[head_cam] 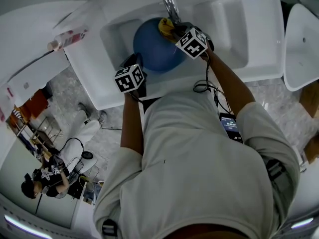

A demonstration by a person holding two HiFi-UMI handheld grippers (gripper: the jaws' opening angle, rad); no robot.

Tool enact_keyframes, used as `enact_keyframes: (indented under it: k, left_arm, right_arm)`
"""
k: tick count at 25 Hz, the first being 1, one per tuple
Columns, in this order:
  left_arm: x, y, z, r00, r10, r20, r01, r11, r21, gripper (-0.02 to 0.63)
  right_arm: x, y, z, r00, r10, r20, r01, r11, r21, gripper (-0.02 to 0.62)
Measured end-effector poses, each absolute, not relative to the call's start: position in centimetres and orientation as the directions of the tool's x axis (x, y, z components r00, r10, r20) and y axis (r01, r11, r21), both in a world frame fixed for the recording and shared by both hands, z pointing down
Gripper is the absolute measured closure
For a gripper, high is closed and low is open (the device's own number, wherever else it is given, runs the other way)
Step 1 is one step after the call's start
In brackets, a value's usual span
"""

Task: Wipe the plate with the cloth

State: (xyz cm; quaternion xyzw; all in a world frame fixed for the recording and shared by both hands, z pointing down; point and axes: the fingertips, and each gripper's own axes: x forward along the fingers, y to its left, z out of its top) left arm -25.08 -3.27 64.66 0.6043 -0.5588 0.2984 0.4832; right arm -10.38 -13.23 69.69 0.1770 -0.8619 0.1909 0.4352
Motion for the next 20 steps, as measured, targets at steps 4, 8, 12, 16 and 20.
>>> enact_keyframes:
  k: [4, 8, 12, 16, 20]
  left_arm:
    - [-24.9, -3.6, 64.8, 0.199, -0.386, 0.901, -0.965, 0.085, 0.249, 0.537]
    - [-24.8, -3.5, 64.9, 0.202, -0.381, 0.902, -0.964, 0.086, 0.252, 0.538]
    - [-24.9, -3.5, 65.0, 0.201, -0.379, 0.903, -0.963, 0.09, 0.253, 0.538]
    - [-25.0, -3.6, 65.1, 0.202, -0.378, 0.903, -0.963, 0.091, 0.253, 0.538]
    - [-24.9, -3.4, 65.2, 0.197, -0.378, 0.905, -0.964, 0.092, 0.249, 0.538]
  right_arm:
    - [-9.0, -11.8, 70.0, -0.55, -0.117, 0.827, -0.452, 0.874, -0.177, 0.548]
    - [-7.9, -10.1, 70.1, -0.548, -0.077, 0.833, -0.418, 0.888, -0.192, 0.548]
    - [-7.6, -8.3, 70.0, -0.557, -0.02, 0.83, -0.381, 0.894, -0.235, 0.548]
    - [-7.9, -6.5, 69.9, -0.563, 0.035, 0.825, -0.329, 0.907, -0.263, 0.548]
    - [-8.5, -4.9, 69.5, -0.562, 0.087, 0.822, -0.255, 0.928, -0.273, 0.548]
